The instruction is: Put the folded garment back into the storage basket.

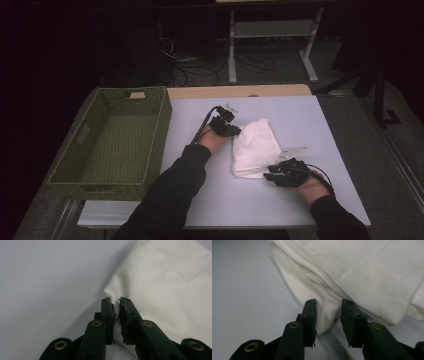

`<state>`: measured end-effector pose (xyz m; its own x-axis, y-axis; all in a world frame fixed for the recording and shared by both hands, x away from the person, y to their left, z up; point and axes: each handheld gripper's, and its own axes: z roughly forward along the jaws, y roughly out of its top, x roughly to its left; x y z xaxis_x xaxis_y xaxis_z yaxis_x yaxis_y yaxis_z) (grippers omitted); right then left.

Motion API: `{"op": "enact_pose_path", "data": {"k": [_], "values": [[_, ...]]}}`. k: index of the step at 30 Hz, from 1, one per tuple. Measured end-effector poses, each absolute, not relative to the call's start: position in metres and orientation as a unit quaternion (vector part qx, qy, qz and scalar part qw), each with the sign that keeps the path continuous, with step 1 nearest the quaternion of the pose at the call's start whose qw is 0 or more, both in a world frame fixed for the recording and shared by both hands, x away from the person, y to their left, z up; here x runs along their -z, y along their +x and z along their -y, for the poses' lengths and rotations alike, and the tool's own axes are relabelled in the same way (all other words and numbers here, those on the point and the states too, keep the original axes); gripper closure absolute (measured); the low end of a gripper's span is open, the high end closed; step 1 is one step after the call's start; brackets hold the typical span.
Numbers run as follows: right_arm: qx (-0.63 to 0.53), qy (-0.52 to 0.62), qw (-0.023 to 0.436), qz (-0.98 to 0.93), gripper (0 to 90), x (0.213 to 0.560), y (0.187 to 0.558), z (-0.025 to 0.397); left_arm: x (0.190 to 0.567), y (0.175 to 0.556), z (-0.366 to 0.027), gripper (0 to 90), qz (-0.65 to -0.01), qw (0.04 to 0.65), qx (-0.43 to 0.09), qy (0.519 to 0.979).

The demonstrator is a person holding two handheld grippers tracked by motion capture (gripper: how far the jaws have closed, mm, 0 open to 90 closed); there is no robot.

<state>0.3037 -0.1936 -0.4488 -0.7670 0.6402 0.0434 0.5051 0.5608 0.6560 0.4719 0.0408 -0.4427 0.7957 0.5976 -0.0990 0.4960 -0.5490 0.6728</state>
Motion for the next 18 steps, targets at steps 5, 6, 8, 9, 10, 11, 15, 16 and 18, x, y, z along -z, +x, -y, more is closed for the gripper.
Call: {"op": "enact_pose_path", "data": {"k": [5, 6, 8, 9, 10, 11, 15, 16, 18], "values": [[-0.336, 0.328, 0.103, -0.877, 69.2, 0.4487, 0.3047, 0.1942, 0.4426, 0.4718, -0.0407, 81.2, -0.311, 0.357, -0.071, 0.878], [-0.336, 0.33, 0.103, -0.876, 71.0, 0.4487, 0.3051, 0.1945, 0.4426, 0.4719, -0.0408, 81.2, -0.311, 0.357, -0.071, 0.878], [-0.336, 0.334, 0.102, -0.875, 74.3, 0.4488, 0.3057, 0.1951, 0.4426, 0.4721, -0.041, 81.2, -0.311, 0.357, -0.071, 0.878], [-0.337, 0.334, 0.101, -0.874, 76.2, 0.4488, 0.3063, 0.1956, 0.4425, 0.4721, -0.041, 81.2, -0.311, 0.357, -0.071, 0.878], [-0.338, 0.333, 0.101, -0.874, 77.7, 0.449, 0.3067, 0.1957, 0.4425, 0.4721, -0.041, 81.2, -0.312, 0.357, -0.07, 0.878], [-0.338, 0.333, 0.1, -0.874, 78.9, 0.449, 0.3069, 0.1957, 0.4425, 0.4724, -0.0413, 81.2, -0.312, 0.357, -0.068, 0.878], [-0.341, 0.33, 0.097, -0.875, 83.0, 0.4491, 0.3077, 0.1957, 0.4427, 0.4727, -0.0419, 81.4, -0.316, 0.359, -0.065, 0.876], [-0.34, 0.328, 0.097, -0.876, 83.4, 0.449, 0.3078, 0.1956, 0.4428, 0.4728, -0.0421, 81.4, -0.317, 0.359, -0.065, 0.875], [-0.341, 0.326, 0.096, -0.876, 83.9, 0.449, 0.3083, 0.196, 0.4426, 0.473, -0.0425, 81.5, -0.317, 0.359, -0.064, 0.876]]}}
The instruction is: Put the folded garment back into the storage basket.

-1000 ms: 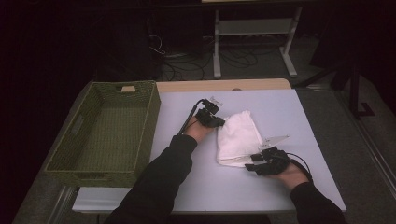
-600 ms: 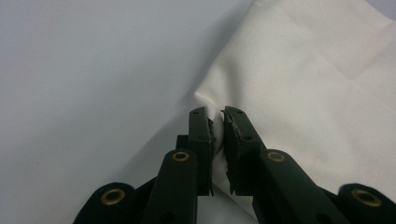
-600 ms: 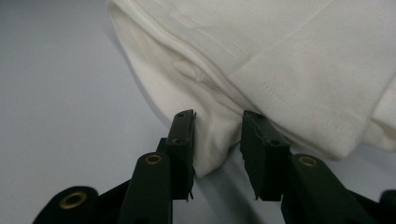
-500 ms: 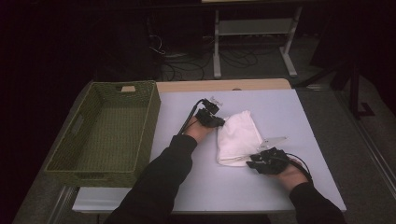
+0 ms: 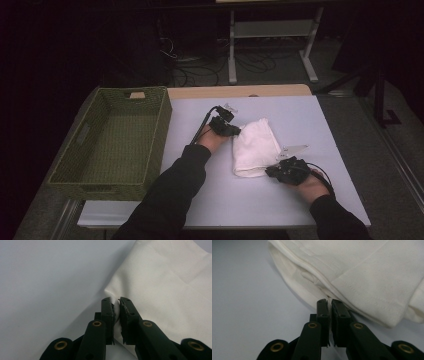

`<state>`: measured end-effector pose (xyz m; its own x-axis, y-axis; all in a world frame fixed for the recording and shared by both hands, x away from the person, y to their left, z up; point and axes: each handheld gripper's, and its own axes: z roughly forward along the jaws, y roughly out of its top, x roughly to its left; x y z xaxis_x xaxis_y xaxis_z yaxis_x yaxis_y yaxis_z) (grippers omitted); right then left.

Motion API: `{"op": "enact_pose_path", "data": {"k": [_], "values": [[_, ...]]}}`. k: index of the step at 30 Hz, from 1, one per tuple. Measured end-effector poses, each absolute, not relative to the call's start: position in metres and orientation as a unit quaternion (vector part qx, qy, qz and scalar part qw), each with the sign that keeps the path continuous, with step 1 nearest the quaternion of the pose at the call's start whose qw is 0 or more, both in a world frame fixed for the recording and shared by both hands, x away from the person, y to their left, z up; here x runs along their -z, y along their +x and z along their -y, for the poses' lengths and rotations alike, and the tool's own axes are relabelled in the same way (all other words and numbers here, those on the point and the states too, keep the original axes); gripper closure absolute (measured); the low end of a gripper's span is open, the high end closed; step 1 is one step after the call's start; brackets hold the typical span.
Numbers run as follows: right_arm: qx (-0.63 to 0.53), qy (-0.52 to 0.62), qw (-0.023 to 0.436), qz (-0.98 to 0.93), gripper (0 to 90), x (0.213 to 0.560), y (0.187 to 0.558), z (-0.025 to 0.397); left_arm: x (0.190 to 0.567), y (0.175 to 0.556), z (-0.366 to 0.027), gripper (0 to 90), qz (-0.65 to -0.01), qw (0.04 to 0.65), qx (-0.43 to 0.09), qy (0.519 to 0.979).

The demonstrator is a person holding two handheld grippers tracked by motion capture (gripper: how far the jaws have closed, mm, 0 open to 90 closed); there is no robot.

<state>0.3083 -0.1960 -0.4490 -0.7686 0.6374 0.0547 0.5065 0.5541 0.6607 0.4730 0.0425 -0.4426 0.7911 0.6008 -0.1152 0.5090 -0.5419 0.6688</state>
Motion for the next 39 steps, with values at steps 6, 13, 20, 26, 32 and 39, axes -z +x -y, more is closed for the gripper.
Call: {"op": "enact_pose_path", "data": {"k": [6, 13, 20, 26, 32, 39], "values": [[-0.345, 0.327, 0.088, -0.875, 84.9, 0.448, 0.31, 0.197, 0.443, 0.473, -0.043, 82.2, -0.322, 0.366, -0.061, 0.871], [-0.362, 0.329, 0.082, -0.868, 85.0, 0.444, 0.311, 0.201, 0.438, 0.471, -0.048, 82.8, -0.324, 0.379, -0.058, 0.865], [-0.373, 0.328, 0.09, -0.863, 85.2, 0.436, 0.31, 0.202, 0.426, 0.464, -0.055, 82.9, -0.318, 0.397, -0.062, 0.859], [-0.378, 0.326, 0.095, -0.861, 85.2, 0.431, 0.312, 0.201, 0.417, 0.457, -0.063, 82.9, -0.318, 0.419, -0.06, 0.848], [-0.39, 0.324, 0.099, -0.856, 85.2, 0.424, 0.314, 0.199, 0.408, 0.45, -0.067, 82.8, -0.31, 0.431, -0.057, 0.846], [-0.407, 0.315, 0.101, -0.851, 85.2, 0.415, 0.321, 0.197, 0.402, 0.444, -0.066, 82.8, -0.3, 0.438, -0.053, 0.846]]}}
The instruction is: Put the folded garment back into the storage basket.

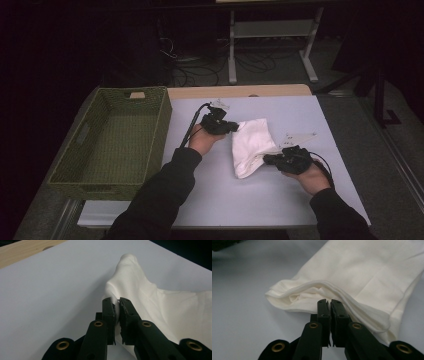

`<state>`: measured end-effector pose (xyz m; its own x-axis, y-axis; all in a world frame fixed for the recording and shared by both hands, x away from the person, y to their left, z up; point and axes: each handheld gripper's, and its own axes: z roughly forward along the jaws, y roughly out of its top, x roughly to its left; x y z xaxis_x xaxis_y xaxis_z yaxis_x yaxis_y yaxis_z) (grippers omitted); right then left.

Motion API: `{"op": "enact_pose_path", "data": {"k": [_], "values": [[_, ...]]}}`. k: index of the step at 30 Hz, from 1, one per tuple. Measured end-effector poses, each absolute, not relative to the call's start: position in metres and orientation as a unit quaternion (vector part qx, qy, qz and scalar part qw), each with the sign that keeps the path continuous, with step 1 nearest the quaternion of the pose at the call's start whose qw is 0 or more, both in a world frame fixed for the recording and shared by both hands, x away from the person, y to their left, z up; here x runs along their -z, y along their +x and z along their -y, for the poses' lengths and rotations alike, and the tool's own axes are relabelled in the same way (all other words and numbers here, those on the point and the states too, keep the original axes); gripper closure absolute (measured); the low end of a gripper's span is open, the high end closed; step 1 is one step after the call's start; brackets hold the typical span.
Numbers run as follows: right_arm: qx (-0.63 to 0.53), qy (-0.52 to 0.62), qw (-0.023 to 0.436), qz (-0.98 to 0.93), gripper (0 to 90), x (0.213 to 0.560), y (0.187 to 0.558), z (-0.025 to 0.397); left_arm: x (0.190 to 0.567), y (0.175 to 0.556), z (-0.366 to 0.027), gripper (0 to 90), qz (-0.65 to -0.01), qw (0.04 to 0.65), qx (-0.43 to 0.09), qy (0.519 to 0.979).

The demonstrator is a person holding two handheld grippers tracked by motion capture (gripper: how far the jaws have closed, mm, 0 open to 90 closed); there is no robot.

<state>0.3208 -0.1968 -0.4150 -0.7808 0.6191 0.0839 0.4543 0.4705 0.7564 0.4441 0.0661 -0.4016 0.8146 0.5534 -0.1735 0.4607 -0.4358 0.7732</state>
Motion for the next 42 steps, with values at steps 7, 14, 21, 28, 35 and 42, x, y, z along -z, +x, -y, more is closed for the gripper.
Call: {"op": "enact_pose_path", "data": {"k": [7, 14, 21, 28, 35, 42], "values": [[-0.427, 0.305, 0.098, -0.846, 85.3, 0.406, 0.329, 0.196, 0.395, 0.438, -0.064, 82.9, -0.286, 0.442, -0.054, 0.848], [-0.435, 0.29, 0.099, -0.847, 85.4, 0.395, 0.333, 0.191, 0.382, 0.433, -0.067, 82.9, -0.275, 0.443, -0.061, 0.851], [-0.446, 0.276, 0.093, -0.846, 85.4, 0.381, 0.338, 0.187, 0.364, 0.432, -0.074, 83.0, -0.279, 0.452, -0.063, 0.845], [-0.457, 0.26, 0.086, -0.846, 85.3, 0.363, 0.34, 0.183, 0.34, 0.427, -0.08, 83.1, -0.281, 0.455, -0.067, 0.842], [-0.469, 0.239, 0.076, -0.847, 85.4, 0.342, 0.344, 0.175, 0.315, 0.423, -0.089, 83.0, -0.278, 0.451, -0.078, 0.844], [-0.473, 0.215, 0.068, -0.852, 85.4, 0.325, 0.347, 0.16, 0.297, 0.421, -0.105, 83.0, -0.285, 0.456, -0.082, 0.839]]}}
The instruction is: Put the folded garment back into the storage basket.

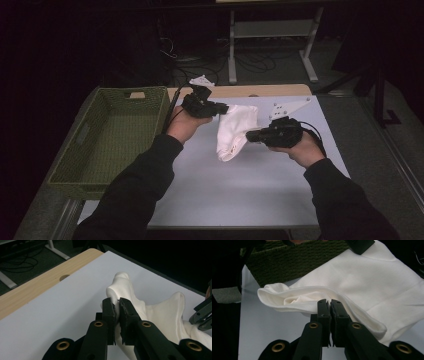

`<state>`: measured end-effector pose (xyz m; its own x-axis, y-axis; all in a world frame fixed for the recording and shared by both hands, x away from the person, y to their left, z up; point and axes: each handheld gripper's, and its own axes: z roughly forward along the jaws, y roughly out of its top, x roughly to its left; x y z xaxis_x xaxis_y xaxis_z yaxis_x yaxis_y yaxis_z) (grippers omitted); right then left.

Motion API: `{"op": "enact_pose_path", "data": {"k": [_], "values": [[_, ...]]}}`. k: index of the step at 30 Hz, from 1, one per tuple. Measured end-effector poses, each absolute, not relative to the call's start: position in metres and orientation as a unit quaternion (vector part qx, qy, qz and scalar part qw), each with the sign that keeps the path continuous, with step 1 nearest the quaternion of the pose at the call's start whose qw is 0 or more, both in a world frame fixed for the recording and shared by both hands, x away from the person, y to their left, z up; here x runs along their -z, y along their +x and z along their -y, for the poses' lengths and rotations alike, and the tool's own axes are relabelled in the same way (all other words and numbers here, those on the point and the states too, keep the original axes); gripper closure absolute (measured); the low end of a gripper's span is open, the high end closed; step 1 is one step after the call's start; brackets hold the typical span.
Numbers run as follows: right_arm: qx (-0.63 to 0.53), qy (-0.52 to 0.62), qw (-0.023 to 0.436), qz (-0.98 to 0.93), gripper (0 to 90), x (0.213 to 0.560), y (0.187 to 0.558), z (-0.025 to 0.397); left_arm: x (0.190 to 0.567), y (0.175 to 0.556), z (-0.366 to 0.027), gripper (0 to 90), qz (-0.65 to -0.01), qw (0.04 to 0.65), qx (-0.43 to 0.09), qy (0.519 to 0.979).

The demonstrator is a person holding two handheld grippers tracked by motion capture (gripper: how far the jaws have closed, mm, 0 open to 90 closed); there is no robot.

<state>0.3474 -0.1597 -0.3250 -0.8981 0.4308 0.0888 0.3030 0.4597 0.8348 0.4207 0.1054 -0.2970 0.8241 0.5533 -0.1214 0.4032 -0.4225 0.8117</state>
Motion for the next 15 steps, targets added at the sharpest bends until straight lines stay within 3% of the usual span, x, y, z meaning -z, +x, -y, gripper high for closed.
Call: {"op": "enact_pose_path", "data": {"k": [15], "values": [[-0.481, 0.174, 0.048, -0.858, 85.3, 0.296, 0.356, 0.123, 0.263, 0.408, -0.14, 83.1, -0.293, 0.465, -0.103, 0.829]]}}
